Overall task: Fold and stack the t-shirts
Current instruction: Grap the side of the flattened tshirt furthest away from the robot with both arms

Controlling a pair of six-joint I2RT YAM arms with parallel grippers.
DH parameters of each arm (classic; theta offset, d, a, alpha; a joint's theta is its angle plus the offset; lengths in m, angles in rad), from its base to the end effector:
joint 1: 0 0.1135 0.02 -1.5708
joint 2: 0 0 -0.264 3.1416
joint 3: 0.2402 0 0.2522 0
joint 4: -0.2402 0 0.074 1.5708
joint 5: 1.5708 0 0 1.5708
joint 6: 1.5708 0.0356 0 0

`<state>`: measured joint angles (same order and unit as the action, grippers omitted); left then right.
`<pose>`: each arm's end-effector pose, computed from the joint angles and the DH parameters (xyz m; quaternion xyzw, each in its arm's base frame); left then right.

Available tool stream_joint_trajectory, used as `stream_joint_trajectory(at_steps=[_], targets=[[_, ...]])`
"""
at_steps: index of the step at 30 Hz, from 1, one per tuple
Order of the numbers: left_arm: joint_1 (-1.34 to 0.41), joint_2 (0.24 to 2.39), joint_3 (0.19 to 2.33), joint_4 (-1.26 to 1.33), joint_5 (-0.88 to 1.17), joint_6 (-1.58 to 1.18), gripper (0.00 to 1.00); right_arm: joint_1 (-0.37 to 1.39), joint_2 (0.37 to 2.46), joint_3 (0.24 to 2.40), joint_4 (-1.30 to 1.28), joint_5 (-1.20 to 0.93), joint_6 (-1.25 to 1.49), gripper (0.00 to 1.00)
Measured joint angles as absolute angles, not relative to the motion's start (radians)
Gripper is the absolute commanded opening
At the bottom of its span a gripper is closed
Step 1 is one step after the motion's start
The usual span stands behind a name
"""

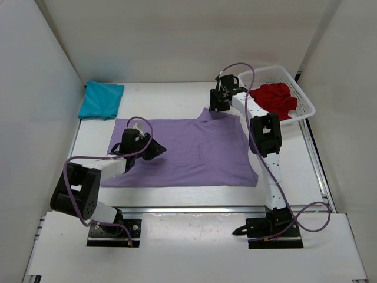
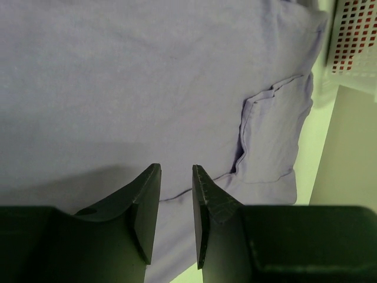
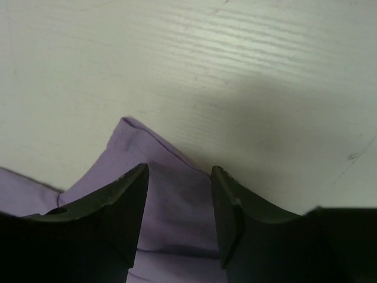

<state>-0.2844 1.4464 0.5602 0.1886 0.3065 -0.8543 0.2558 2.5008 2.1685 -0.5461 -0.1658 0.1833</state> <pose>0.2574 -0.0864 0.1543 -0.1898 0.8776 -0.3418 0.2774 0.5330 0.1455 0.1641 -0.0620 0.9358 0.1497 0.3131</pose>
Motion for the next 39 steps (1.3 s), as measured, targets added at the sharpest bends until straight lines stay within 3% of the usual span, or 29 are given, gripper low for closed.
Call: stream_joint_trajectory(at_steps=[3,5,9,12,16,19,21,24,25,31,35,39], targets=[[-0.268,1.439,0.56,0.2,0.316,-0.855,0.39,0.266,2.501,2.171,-0.564,-0.163,0.177,0.45],[-0.262,1.436,0.559,0.204,0.319,-0.857,0.4,0.266,2.5,2.175,-0.579,-0.157,0.171,0.38],[-0.258,1.429,0.553,0.218,0.326,-0.862,0.39,0.266,2.5,2.175,-0.597,-0.138,0.153,0.09],[-0.257,1.429,0.551,0.218,0.327,-0.865,0.39,0.265,2.521,2.226,-0.635,-0.139,0.152,0.0],[-0.257,1.429,0.551,0.218,0.327,-0.865,0.39,0.268,2.647,2.465,-0.651,-0.139,0.15,0.01],[-0.253,1.429,0.551,0.218,0.327,-0.865,0.38,0.281,2.667,2.484,-0.62,-0.138,0.129,0.03],[-0.25,1.428,0.55,0.218,0.327,-0.864,0.38,0.293,2.668,2.486,-0.612,-0.128,0.108,0.16],[-0.246,1.428,0.55,0.218,0.327,-0.863,0.38,0.321,2.668,2.495,-0.59,-0.097,0.08,0.53],[-0.245,1.428,0.549,0.218,0.327,-0.864,0.38,0.331,2.668,2.498,-0.587,-0.089,0.072,0.56],[-0.243,1.428,0.549,0.218,0.327,-0.865,0.39,0.356,2.667,2.555,-0.624,-0.056,0.08,0.57],[-0.236,1.428,0.55,0.218,0.326,-0.869,0.39,0.297,2.642,2.56,-0.658,-0.058,0.117,0.35],[-0.228,1.428,0.554,0.218,0.323,-0.873,0.39,0.186,2.632,2.562,-0.712,-0.034,0.152,0.33]])
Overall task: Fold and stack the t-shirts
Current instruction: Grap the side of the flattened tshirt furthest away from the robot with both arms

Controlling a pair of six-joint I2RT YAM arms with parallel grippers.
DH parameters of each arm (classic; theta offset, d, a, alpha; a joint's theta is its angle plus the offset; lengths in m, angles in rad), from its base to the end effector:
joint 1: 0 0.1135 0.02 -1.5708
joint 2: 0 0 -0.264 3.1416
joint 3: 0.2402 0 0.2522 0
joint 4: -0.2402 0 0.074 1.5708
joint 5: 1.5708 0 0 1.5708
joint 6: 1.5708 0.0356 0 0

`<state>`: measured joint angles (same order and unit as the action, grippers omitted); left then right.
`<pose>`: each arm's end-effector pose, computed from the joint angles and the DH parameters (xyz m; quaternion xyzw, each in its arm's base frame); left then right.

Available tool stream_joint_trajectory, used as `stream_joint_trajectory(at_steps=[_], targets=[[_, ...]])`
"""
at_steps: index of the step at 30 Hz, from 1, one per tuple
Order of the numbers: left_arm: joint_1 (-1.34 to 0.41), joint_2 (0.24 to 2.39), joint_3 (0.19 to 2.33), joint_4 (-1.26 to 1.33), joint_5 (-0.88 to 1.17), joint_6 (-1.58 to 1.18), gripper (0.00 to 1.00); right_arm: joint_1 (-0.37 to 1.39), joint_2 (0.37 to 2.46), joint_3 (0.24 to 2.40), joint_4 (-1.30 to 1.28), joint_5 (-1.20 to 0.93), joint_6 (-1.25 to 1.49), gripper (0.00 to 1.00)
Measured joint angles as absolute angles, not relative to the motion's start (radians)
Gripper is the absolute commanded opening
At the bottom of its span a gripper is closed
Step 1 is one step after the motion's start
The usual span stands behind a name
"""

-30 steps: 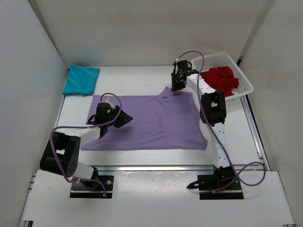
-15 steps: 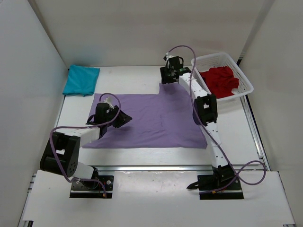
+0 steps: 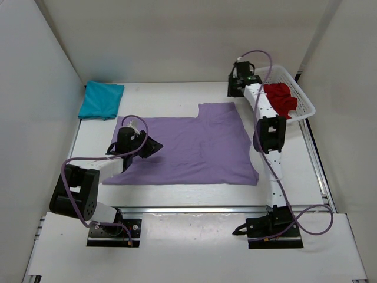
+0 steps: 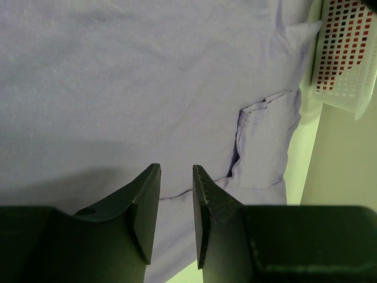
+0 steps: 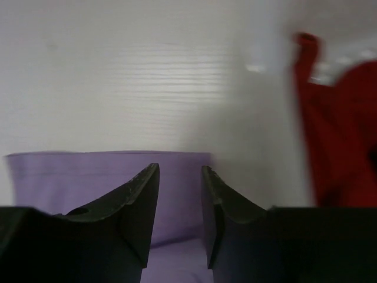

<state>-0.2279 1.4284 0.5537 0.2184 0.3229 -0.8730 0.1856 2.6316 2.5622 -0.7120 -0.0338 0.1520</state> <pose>0.2615 -0.0722 0.1596 -0.2134 0.8624 -0.3509 0.2959 0.5666 0.1076 0.2081 -0.0220 0.9227 0.0800 0.3764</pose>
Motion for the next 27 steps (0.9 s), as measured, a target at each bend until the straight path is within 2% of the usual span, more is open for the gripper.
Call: stream_joint_trajectory(at_steps=[6,27], targets=[[-0.218,1.428,0.556,0.22,0.323,-0.873,0.39,0.096,2.634,2.562,-0.77,0.023,0.173,0.38],[-0.204,1.435,0.558,0.241,0.322,-0.877,0.38,0.137,2.703,2.564,-0.76,-0.031,0.211,0.39]])
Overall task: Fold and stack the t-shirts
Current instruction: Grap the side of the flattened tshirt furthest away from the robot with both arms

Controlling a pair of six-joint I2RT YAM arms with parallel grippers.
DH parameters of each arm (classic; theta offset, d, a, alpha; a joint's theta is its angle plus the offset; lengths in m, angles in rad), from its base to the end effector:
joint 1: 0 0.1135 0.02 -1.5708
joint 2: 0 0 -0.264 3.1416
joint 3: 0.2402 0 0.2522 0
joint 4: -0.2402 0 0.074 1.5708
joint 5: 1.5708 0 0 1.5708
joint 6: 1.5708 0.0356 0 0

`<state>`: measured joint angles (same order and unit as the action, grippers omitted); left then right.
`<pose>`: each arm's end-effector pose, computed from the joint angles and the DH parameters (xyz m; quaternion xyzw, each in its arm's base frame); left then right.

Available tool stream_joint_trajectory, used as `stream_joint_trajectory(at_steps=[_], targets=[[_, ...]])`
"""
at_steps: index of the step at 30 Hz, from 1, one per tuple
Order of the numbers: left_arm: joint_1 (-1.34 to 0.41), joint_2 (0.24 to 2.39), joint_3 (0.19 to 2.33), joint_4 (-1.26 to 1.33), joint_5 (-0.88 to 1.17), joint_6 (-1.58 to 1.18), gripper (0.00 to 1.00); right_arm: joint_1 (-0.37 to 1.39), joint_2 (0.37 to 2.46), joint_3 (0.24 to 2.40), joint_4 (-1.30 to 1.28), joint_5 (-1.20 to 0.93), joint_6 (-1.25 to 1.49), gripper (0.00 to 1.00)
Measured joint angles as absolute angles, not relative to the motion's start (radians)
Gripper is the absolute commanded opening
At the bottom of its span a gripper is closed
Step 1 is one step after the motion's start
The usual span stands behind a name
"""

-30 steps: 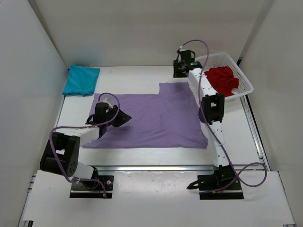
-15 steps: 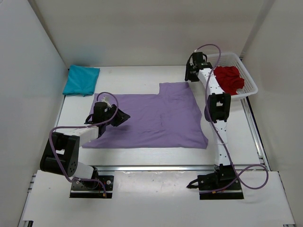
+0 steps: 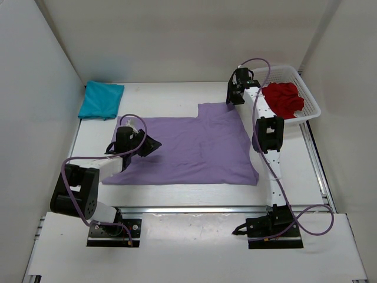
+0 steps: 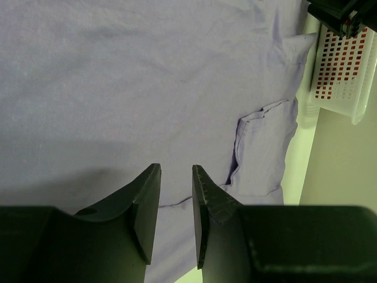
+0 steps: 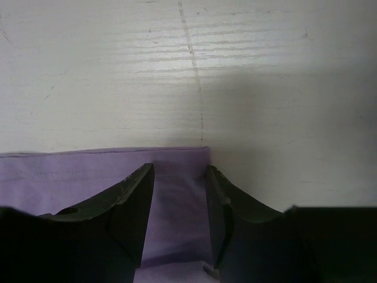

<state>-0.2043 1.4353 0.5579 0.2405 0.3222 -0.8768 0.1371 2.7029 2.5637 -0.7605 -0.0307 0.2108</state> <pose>0.2657 -0.0666 0.1609 -0.2226 0.8559 -0.3515 0.3073 0.5725 0.0801 0.1652 0.0297 0.9437 0.0713 0.3218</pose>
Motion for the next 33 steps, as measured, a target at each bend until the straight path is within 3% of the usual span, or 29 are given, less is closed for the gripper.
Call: stream_joint_trajectory(at_steps=[12,17,25,33], targets=[[-0.137,1.478,0.63,0.235,0.286,-0.872,0.37,0.121,2.713,2.568,-0.744,-0.081,0.23,0.0],[-0.051,1.55,0.718,0.185,0.245,-0.849,0.37,0.124,2.716,2.59,-0.742,-0.087,0.231,0.0],[0.117,1.791,1.066,0.069,0.155,-0.75,0.41,0.155,2.687,2.594,-0.791,-0.096,0.188,0.0],[0.15,1.998,1.341,-0.107,0.049,-0.63,0.45,0.194,2.582,2.579,-0.831,-0.121,0.15,0.0]])
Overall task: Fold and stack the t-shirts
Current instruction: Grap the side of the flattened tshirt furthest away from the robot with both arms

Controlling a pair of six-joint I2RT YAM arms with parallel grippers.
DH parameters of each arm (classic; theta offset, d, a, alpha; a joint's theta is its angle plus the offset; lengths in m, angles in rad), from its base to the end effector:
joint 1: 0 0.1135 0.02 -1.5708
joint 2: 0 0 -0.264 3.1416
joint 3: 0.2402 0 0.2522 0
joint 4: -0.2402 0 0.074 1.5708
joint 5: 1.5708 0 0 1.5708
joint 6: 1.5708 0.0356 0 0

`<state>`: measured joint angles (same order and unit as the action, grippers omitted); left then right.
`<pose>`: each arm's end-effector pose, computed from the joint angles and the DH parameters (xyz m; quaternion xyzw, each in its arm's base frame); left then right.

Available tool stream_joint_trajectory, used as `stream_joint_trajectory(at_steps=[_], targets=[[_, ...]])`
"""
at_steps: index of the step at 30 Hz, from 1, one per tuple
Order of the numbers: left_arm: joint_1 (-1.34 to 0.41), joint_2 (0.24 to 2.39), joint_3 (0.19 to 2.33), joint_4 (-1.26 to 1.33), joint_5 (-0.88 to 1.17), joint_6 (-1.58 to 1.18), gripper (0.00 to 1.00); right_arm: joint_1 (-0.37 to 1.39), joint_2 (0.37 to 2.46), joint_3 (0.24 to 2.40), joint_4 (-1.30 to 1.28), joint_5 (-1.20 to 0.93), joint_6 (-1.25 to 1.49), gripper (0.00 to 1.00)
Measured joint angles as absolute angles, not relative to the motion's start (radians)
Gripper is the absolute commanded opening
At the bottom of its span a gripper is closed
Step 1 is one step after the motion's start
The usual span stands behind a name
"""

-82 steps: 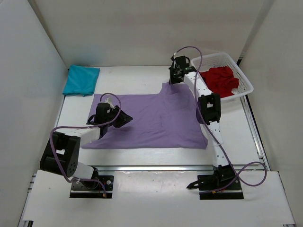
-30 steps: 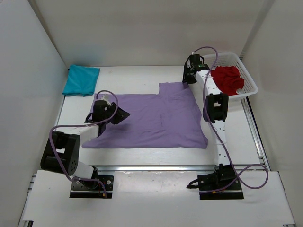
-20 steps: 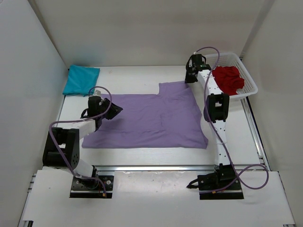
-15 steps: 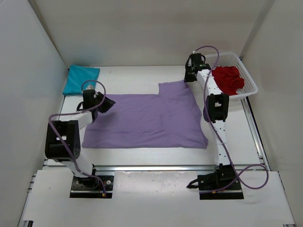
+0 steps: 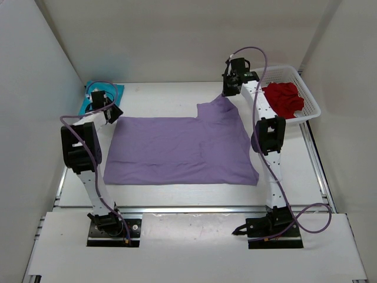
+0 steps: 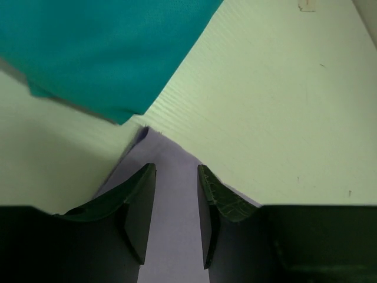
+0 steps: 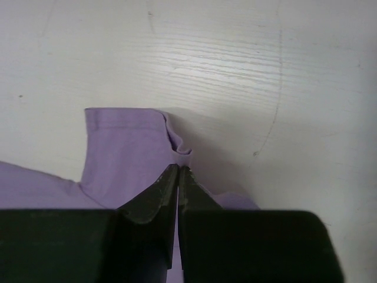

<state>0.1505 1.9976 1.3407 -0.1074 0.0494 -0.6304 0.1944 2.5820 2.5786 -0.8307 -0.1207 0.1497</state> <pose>0.4343 0.0641 0.1759 -0.3410 0.8540 -0.1153 0.3757 0.5509 0.1128 0.2318 -0.0425 0.9305 0.1170 0.3445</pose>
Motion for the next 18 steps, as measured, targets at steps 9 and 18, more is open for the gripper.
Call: stream_joint_trajectory(at_steps=[9,18], targets=[[0.146,2.137,1.493,-0.23,-0.003,-0.563,0.52,0.221,2.551,2.555,-0.839,-0.13,0.13,0.0],[0.147,2.178,1.561,-0.286,-0.016,-0.543,0.48,0.231,2.551,2.552,-0.849,-0.144,0.13,0.0]])
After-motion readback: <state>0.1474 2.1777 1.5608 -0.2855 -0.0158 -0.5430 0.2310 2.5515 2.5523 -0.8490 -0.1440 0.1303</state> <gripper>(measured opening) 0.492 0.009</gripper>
